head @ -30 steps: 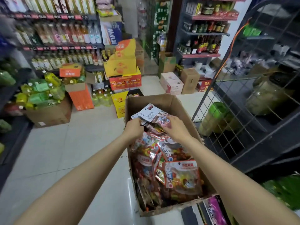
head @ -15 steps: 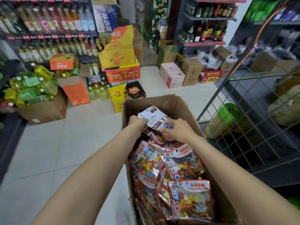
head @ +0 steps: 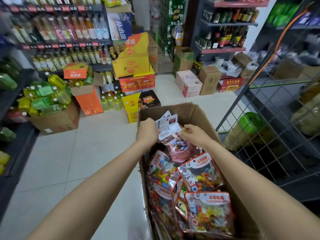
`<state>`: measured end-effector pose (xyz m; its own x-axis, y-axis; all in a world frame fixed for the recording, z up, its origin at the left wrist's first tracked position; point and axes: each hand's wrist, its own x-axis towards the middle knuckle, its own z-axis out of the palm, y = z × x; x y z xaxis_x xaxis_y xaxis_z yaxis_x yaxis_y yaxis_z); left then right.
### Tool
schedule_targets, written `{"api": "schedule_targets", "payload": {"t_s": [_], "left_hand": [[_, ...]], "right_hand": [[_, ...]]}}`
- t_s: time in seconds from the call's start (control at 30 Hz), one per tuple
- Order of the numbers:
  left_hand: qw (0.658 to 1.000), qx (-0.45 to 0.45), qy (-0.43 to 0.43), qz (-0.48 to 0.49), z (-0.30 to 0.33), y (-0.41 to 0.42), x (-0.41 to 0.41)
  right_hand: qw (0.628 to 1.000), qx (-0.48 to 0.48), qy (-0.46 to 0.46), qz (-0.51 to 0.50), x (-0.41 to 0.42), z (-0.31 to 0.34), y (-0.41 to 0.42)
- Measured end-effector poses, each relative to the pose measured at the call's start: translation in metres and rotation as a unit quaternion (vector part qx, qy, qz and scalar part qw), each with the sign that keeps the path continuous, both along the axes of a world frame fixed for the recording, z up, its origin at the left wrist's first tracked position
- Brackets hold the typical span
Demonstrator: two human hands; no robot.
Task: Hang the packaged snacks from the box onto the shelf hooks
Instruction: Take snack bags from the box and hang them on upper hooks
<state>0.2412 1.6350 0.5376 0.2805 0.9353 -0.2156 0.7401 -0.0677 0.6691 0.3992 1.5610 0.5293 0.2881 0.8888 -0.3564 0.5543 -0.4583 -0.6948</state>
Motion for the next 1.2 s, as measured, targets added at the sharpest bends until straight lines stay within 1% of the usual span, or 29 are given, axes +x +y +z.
{"api": "schedule_targets", "payload": {"t_s": [0.07, 0.13, 0.23, 0.3, 0.4, 0.57, 0.7, 0.8, 0.87, 0.9, 1.0, 1.07, 1.13, 1.2], "left_hand": [[0.999, 0.027, -0.013, -0.012, 0.008, -0.004, -0.005], [0.997, 0.037, -0.065, -0.023, 0.016, -0.004, -0.011], [0.985, 0.05, -0.143, -0.086, 0.032, -0.007, -0.018], [0.978, 0.065, -0.149, -0.128, 0.046, -0.013, -0.021], [0.976, 0.085, -0.162, -0.117, 0.061, -0.018, -0.026], [0.969, 0.094, -0.202, -0.107, 0.093, -0.034, -0.026], [0.958, 0.112, -0.237, -0.115, 0.125, -0.054, -0.024], [0.942, 0.083, -0.291, -0.144, 0.153, -0.084, -0.023], [0.931, 0.094, -0.311, -0.164, 0.169, -0.106, -0.025], [0.923, 0.109, -0.327, -0.172, 0.173, -0.112, -0.025], [0.907, 0.084, -0.372, -0.176, 0.19, -0.142, -0.026], [0.896, 0.079, -0.39, -0.2, 0.199, -0.17, -0.022], [0.879, 0.099, -0.403, -0.233, 0.209, -0.205, -0.016], [0.858, 0.117, -0.424, -0.264, 0.22, -0.245, -0.009]], "right_hand": [[0.999, 0.019, 0.032, -0.026, -0.002, 0.002, -0.003], [0.995, 0.06, 0.077, -0.033, -0.001, 0.007, -0.007], [0.985, 0.137, 0.099, -0.021, 0.003, 0.02, -0.014], [0.975, 0.186, 0.122, -0.031, 0.006, 0.032, -0.018], [0.953, 0.245, 0.164, -0.07, 0.008, 0.057, -0.029], [0.927, 0.282, 0.218, -0.119, -0.003, 0.093, -0.053], [0.908, 0.346, 0.185, -0.144, -0.014, 0.129, -0.087], [0.89, 0.389, 0.161, -0.176, -0.019, 0.158, -0.124], [0.874, 0.418, 0.137, -0.205, -0.025, 0.175, -0.154], [0.863, 0.435, 0.122, -0.227, -0.028, 0.183, -0.171], [0.814, 0.48, 0.087, -0.316, -0.039, 0.205, -0.23], [0.788, 0.502, 0.033, -0.356, -0.049, 0.216, -0.276], [0.765, 0.519, -0.023, -0.382, -0.059, 0.224, -0.321], [0.752, 0.52, -0.081, -0.396, -0.073, 0.235, -0.366]]}}
